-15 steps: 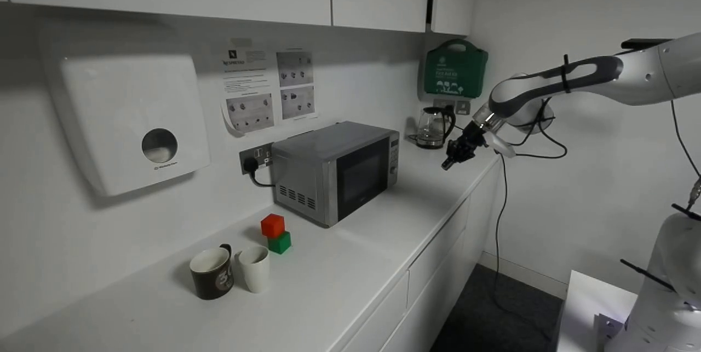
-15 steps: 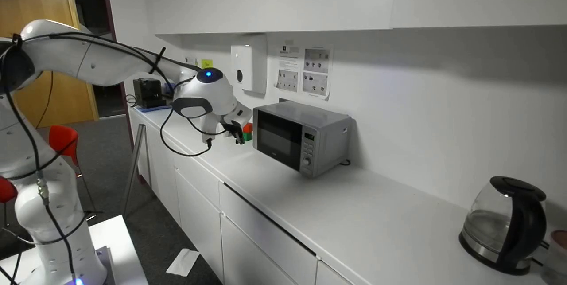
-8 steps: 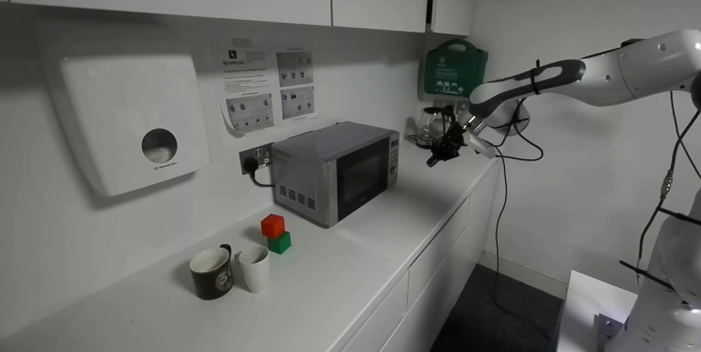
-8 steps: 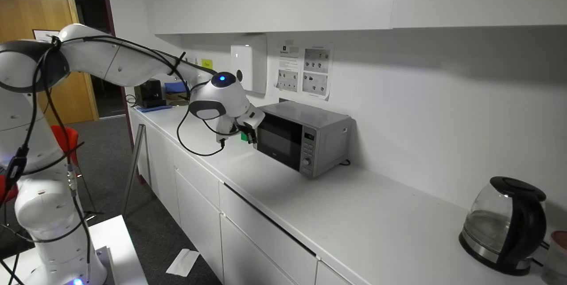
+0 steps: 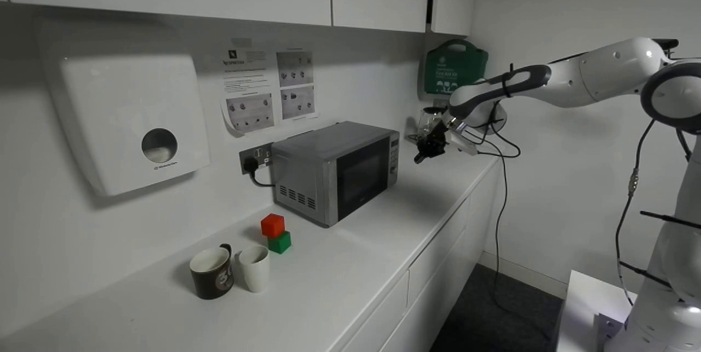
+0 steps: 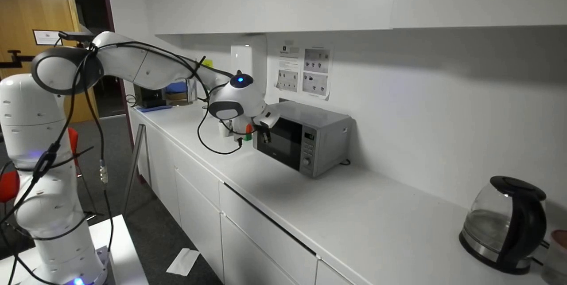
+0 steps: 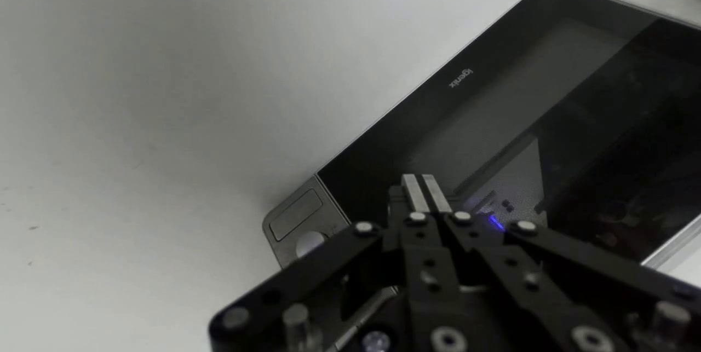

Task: Press a button on the microwave

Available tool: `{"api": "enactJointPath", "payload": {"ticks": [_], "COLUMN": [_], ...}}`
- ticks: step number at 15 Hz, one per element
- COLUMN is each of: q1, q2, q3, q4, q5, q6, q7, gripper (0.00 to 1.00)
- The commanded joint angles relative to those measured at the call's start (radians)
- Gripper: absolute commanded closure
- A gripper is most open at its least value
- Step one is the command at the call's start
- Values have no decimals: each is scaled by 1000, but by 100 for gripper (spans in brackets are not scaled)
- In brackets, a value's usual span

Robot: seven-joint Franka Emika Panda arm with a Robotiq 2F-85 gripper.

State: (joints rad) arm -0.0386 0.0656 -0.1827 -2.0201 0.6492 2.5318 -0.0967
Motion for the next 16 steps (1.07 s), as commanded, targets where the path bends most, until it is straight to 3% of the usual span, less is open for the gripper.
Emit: {"api": "enactJointPath", "payload": {"ticks": [1,7,8,16], "q1": [-53,-113,-104,-117], "q2": [86,152,131,146], "q3": [25,47,49,63], "q4": [106,188,140,156], "q5": [-31,-34,-51,-49], "q6": [6,-58,-13,-26], "q7": [4,-19,5,4], "gripper": [100,100,99,99]}}
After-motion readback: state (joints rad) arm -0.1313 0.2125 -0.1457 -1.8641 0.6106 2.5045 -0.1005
